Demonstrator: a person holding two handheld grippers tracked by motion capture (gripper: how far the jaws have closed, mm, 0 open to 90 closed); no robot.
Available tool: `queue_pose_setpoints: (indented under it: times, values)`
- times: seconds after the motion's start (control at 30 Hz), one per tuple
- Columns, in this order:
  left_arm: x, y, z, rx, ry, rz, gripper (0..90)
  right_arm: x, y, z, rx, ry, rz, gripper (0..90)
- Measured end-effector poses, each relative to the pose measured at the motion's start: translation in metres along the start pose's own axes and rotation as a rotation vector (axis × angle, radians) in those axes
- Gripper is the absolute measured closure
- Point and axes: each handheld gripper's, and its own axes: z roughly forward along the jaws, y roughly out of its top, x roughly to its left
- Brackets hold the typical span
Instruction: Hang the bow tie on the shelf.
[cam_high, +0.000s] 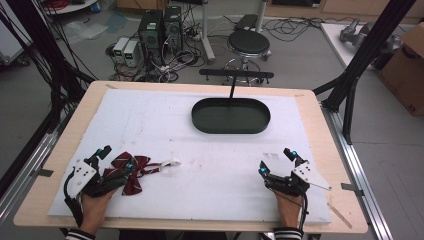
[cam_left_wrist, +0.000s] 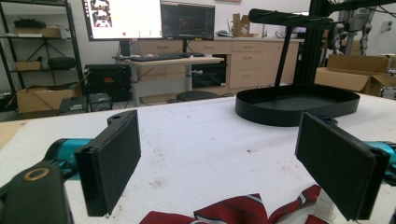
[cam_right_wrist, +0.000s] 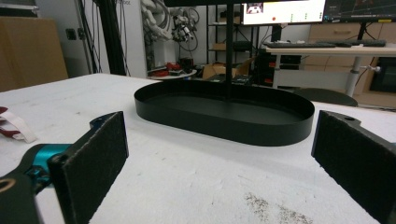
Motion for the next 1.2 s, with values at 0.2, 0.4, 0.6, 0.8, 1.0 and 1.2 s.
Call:
queue_pose_setpoints:
  times: [0.2, 0.4, 0.6, 0.8, 1.0, 1.2]
  values:
    - [0.000, 0.000, 0.000, 0.002, 0.001, 0.003, 14.6, 0.000, 0.000, 0.000, 0.000, 0.000, -0.001, 2.8]
    - [0.000, 0.000, 0.001, 0.011, 0.002, -0.001, 14.7, 0.001, 0.000, 0.000, 0.005, 0.000, -0.011, 2.8]
    - [0.000, 0.001, 0.002, 0.017, 0.001, 0.000, 14.6, 0.002, 0.000, 0.000, 0.004, -0.001, -0.016, 2.8]
    - [0.006, 0.006, 0.004, 0.022, -0.016, -0.025, 14.6, 0.003, 0.000, 0.000, 0.008, -0.009, -0.021, 2.8]
    - [0.008, 0.027, 0.006, 0.021, -0.053, 0.069, 14.6, 0.003, 0.000, 0.000, 0.008, -0.010, -0.022, 2.8]
    - [0.000, 0.055, 0.016, 0.084, -0.155, 0.132, 14.6, 0.002, 0.000, 0.000, 0.010, -0.009, -0.017, 2.8]
